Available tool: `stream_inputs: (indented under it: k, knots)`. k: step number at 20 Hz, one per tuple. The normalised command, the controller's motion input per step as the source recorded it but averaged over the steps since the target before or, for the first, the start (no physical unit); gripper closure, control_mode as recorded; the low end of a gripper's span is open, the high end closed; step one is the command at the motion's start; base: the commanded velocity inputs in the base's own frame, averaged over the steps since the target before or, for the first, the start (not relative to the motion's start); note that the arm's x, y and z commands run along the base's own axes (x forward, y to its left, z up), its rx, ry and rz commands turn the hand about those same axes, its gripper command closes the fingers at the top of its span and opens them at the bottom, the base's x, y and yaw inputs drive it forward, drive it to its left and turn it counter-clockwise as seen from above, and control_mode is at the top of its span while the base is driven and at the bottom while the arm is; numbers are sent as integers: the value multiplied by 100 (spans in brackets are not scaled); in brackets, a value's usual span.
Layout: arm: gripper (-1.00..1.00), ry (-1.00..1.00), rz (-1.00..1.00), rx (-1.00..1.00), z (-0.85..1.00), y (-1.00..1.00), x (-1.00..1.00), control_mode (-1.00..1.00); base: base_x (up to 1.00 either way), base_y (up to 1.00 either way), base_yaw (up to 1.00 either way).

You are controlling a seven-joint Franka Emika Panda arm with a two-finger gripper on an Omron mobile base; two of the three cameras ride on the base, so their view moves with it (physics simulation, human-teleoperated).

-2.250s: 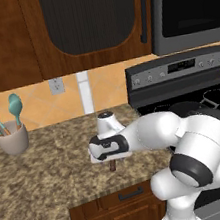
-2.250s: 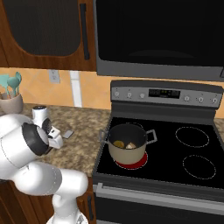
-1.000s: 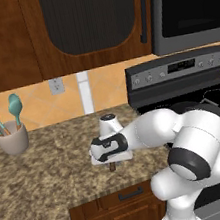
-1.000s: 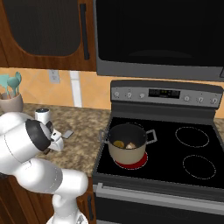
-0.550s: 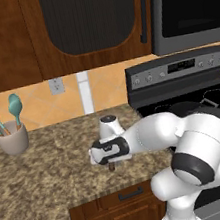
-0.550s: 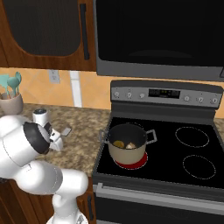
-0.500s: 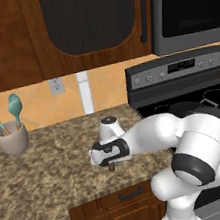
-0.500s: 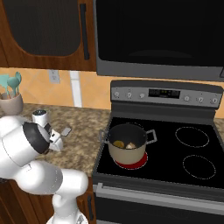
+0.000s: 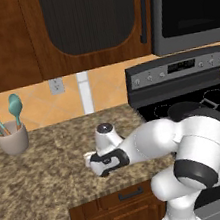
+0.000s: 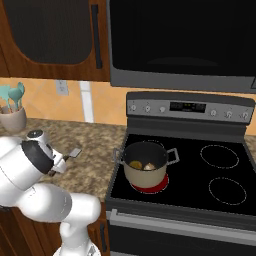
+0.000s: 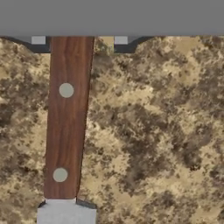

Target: Put the avocado and mushroom in the pot. Retrieve the spatula and lightly stir the vegetables in the pot.

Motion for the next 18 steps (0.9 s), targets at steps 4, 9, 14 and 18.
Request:
stream_inputs:
  k: [4, 9, 14, 18]
  knots:
    - [100, 3, 0, 0, 3, -4, 0, -100, 0, 0, 0]
    - [100, 3, 0, 2, 7, -31, -7, -100, 0, 0, 0]
    - [100, -6, -3, 3, 83, -11, -32, -100, 0, 0, 0]
    - [100, 0, -3, 0, 100, -16, -35, -100, 0, 0, 0]
